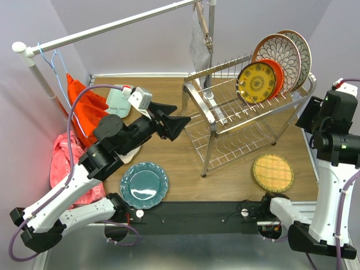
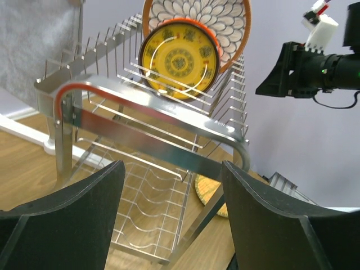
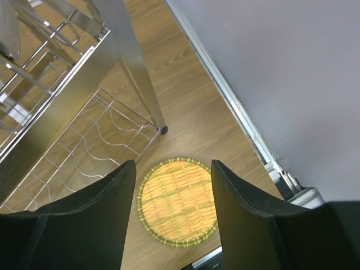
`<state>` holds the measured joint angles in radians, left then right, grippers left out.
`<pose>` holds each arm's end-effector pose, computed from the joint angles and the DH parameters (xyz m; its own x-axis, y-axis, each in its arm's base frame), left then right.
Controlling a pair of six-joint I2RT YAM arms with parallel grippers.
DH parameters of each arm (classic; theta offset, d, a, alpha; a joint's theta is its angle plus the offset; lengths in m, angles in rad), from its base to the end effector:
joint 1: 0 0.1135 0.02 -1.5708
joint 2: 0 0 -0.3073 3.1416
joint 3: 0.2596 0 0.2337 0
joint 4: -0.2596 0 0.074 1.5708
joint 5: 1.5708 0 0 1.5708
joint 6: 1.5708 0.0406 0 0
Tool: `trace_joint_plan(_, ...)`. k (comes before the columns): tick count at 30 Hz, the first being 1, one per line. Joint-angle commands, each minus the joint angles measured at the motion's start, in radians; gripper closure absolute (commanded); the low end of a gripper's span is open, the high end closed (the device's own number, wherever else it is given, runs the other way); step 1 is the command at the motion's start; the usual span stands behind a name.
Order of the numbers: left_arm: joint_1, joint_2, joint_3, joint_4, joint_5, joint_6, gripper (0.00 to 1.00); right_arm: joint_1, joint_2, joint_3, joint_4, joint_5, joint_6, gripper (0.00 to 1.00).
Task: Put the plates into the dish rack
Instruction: Grab a plate with the right arm
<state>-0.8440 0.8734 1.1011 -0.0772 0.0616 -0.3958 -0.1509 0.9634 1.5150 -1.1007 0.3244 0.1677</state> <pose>0.0927 -0.1081 0.4756 -0.2112 -0.3415 -0.9158 0.7640 0.5268 -0.3727 0.0984 -0.0281 0.4766 -0.4401 0.2270 -0.8688 0.4916 0.8705 -0.0216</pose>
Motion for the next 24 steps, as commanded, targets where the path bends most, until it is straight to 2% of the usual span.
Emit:
trace_joint_plan(1,0.008,-0.002,0.062,0.017,0.029,0.086,0.21,-0.006,0.043,0.075,-0.073,0.076,0.012,0.34)
trace_joint_plan(2,0.008,-0.002,0.063,0.014,0.023,0.092,0.21,-0.006,0.061,0.089,-0.082,0.096,0.018,0.32)
trace_joint_plan(6,0.01,-0.011,0.065,0.025,0.007,0.112,0.2,-0.007,0.109,0.166,-0.062,0.169,0.013,0.08)
trace_joint_plan(12,0.01,-0.005,0.071,0.043,0.003,0.14,0.19,-0.006,0.173,0.31,0.102,0.212,-0.062,0.04)
trace_joint_plan(16,0.013,0.01,0.075,0.062,0.01,0.144,0.19,-0.006,0.219,0.336,0.257,0.208,-0.158,0.04)
trace_joint_plan(21,0.014,0.025,0.094,0.062,0.017,0.153,0.19,-0.016,0.277,0.352,0.453,0.134,-0.42,0.03)
trace_joint_plan(24,0.014,0.027,0.103,0.06,0.012,0.158,0.19,-0.086,0.342,0.417,0.513,0.035,-0.559,0.02)
